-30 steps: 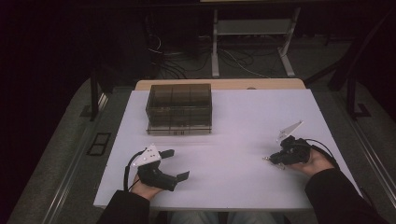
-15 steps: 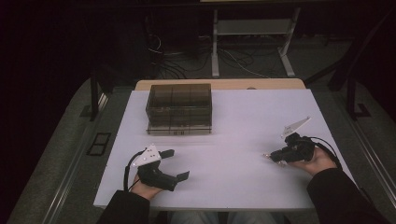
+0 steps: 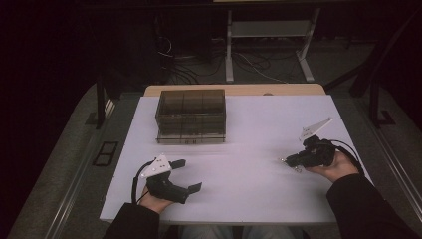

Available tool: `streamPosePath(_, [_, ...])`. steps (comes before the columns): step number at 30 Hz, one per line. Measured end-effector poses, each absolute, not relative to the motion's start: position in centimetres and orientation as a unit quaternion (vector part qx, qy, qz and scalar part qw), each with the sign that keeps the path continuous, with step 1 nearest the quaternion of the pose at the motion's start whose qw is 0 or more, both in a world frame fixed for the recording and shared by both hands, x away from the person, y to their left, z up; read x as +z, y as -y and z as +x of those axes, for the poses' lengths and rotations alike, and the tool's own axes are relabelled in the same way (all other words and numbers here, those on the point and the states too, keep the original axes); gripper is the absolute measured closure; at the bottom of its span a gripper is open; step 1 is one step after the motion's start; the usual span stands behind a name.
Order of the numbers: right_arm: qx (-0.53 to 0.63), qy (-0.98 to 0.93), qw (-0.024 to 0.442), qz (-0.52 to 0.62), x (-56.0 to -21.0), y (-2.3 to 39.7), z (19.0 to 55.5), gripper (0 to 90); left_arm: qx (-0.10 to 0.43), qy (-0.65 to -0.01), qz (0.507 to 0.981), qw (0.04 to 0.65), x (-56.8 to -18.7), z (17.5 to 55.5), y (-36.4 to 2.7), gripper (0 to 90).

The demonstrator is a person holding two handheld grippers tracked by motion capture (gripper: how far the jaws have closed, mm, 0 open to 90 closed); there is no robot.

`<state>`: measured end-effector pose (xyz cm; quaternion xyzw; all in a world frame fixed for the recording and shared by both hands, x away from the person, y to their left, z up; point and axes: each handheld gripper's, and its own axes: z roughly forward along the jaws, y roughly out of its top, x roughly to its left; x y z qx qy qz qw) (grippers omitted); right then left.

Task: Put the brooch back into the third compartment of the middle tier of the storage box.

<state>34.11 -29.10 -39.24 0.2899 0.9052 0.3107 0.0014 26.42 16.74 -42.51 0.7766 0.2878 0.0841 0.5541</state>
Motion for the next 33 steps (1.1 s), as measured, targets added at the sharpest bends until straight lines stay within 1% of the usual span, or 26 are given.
streamPosePath(7, [0.318, -0.905, 0.007, 0.283, -37.9, 28.3, 34.4, 80.6, 0.084, -0.288, 0.777, 0.554, -42.5, 26.4, -16.7, 0.0])
streamPosePath(33, [0.334, -0.906, 0.018, 0.258, -35.1, 25.9, 35.8, 80.6, 0.084, -0.286, 0.776, 0.556, -42.5, 26.4, -16.8, 0.0])
